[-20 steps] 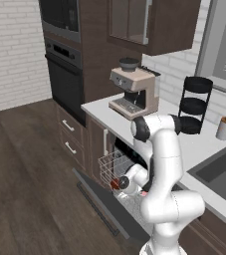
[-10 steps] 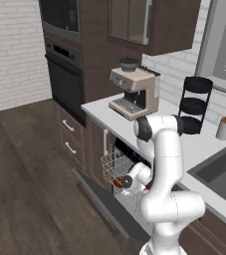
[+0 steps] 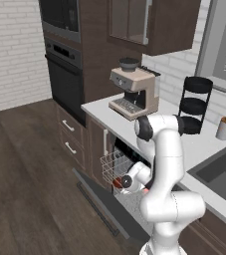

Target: Pick up the cup and bowl from the counter, place them in the dishwasher, and close the dishwasher door.

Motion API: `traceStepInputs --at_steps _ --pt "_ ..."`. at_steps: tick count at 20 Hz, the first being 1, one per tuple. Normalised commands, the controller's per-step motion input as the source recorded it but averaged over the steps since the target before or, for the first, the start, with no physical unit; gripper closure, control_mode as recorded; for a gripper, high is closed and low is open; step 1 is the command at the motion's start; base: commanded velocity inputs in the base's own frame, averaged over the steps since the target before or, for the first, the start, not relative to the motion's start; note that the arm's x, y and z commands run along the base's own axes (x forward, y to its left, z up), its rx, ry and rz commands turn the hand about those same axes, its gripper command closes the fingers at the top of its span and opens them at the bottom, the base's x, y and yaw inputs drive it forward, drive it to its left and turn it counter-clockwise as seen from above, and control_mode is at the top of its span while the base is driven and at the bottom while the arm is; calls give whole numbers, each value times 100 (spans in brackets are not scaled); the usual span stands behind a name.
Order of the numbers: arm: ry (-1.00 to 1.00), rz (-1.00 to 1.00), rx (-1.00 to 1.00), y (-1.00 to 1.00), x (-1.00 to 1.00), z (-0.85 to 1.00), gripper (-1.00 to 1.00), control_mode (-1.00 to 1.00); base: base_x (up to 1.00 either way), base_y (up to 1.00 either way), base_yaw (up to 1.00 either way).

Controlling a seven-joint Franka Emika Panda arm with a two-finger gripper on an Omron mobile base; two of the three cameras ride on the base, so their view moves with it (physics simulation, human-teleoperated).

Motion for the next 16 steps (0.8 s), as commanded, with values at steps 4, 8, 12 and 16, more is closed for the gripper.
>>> traceStepInputs --at_steps 4,8,12,16 --pt "-8 0 0 3 -30 7 -100 -100 0 0 0" --pt "-15 0 0 46 -96 50 -100 -100 0 0 0" --pt "-12 0 0 76 -99 82 -100 -100 0 0 0" --pt "-12 0 0 62 -81 100 -100 -100 0 0 0"
